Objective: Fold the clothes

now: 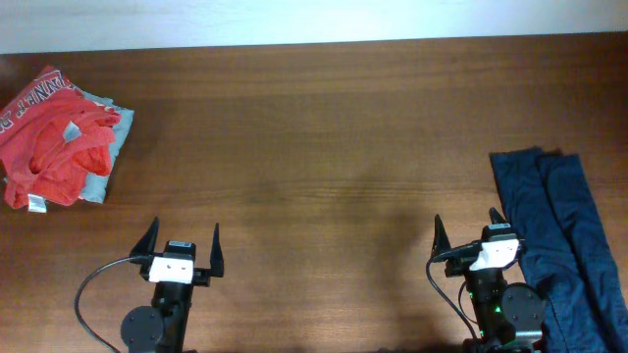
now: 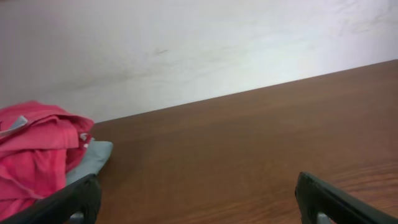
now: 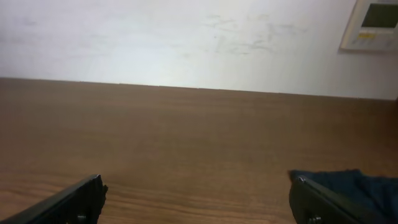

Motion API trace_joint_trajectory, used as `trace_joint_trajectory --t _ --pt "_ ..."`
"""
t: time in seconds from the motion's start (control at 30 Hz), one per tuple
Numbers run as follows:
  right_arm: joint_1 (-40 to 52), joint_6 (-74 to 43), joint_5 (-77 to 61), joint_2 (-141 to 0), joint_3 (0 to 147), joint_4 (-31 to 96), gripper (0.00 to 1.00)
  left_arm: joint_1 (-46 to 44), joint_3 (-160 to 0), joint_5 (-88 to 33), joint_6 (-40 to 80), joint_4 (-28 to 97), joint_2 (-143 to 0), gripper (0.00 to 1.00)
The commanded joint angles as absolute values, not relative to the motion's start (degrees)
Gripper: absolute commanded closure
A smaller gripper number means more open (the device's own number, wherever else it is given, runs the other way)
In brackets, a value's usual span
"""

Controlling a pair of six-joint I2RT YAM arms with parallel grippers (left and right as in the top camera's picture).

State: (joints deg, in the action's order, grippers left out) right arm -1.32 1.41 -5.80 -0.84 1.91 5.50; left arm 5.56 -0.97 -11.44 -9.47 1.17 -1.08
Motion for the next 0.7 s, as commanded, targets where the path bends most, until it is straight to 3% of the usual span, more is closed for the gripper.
trace_joint_trajectory --t 0.0,0.3,0.67 --pt "-0.8 -2.0 -5.1 -2.9 6.3 5.1 0.01 5.3 -3.8 -13.2 -7.3 0.9 -3.6 0.01" --pt "-0.8 -2.0 -5.7 -22.0 25.0 9.1 0.01 5.3 -20.5 -15.6 -7.3 0.5 -23.4 0.01" --pt "-0.8 -2.0 -5.8 -54.9 60.4 29.5 0.01 5.3 -50.6 -28.7 -7.1 6.2 -58.8 0.01"
